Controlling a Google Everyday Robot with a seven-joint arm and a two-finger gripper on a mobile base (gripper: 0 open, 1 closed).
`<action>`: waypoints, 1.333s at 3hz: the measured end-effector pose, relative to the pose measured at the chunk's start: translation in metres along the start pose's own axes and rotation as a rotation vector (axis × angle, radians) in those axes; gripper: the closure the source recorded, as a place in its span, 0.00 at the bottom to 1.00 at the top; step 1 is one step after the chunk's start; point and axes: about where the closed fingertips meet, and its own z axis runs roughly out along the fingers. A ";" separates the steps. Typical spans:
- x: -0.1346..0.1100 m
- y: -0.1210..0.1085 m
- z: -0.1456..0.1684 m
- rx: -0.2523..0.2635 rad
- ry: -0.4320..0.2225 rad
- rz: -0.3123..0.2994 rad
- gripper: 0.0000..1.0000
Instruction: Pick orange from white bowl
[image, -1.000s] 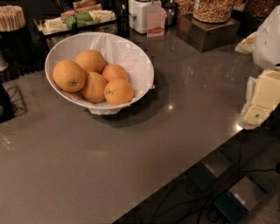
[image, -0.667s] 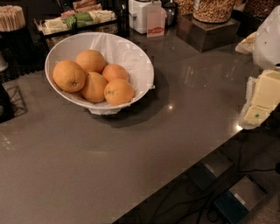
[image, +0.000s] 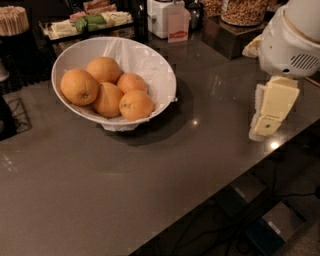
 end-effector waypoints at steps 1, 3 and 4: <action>-0.065 -0.012 -0.002 0.006 -0.068 -0.165 0.00; -0.114 -0.016 -0.012 0.041 -0.135 -0.288 0.00; -0.140 -0.025 0.010 0.035 -0.164 -0.339 0.00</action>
Offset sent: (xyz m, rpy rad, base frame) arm 0.0256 0.1378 0.0583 0.0564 -0.1337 0.4105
